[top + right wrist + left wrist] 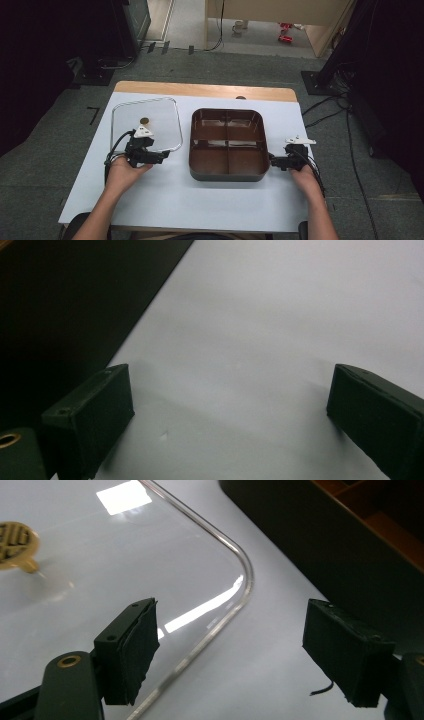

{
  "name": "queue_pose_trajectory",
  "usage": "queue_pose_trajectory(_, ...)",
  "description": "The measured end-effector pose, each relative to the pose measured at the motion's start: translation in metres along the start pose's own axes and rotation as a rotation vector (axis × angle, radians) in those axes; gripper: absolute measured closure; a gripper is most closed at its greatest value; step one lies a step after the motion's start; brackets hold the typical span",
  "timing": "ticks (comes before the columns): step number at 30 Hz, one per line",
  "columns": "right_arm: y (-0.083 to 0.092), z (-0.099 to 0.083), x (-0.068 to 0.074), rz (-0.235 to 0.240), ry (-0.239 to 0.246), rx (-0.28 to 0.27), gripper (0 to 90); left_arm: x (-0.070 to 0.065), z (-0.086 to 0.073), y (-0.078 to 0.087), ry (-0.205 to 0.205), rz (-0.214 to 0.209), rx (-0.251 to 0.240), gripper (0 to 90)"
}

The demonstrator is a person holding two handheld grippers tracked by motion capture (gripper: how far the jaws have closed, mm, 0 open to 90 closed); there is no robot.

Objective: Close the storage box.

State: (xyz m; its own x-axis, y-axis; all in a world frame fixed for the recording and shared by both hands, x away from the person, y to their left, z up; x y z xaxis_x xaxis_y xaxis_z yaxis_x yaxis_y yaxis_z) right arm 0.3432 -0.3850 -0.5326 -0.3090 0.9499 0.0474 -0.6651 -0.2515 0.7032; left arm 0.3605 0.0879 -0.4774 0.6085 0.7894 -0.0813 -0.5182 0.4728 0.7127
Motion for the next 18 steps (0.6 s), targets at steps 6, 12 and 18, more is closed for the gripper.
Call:
queue_pose_trajectory(6, 0.000, 0.000, 0.000, -0.001, 0.000, 0.000, 4.1, 0.021, 0.009, -0.002, 0.021, 0.047, -0.017, 22.9)
queue_pose_trajectory(12, 0.000, 0.000, 0.000, 0.000, 0.001, -0.001, 4.1, 0.039, 0.017, -0.006, 0.044, 0.086, -0.023, 23.3)
queue_pose_trajectory(18, 0.000, 0.000, 0.000, 0.000, 0.001, -0.001, 4.1, 0.052, 0.024, -0.008, 0.056, 0.115, -0.029, 24.3)
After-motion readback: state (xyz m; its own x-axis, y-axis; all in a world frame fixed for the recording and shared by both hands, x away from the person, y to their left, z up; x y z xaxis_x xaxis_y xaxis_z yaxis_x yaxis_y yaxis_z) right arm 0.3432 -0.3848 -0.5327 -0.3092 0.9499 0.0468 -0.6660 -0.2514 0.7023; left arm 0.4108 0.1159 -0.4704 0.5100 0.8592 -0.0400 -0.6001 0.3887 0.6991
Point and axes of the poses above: each handheld gripper's, and its own axes: y roughly backward along the jaws, z roughly out of its top, x roughly to its left, the point moved 4 cm from there along -y, roughly forward along the jaws, and after that the axes turned 1 degree about z, right-handed, at the moved point
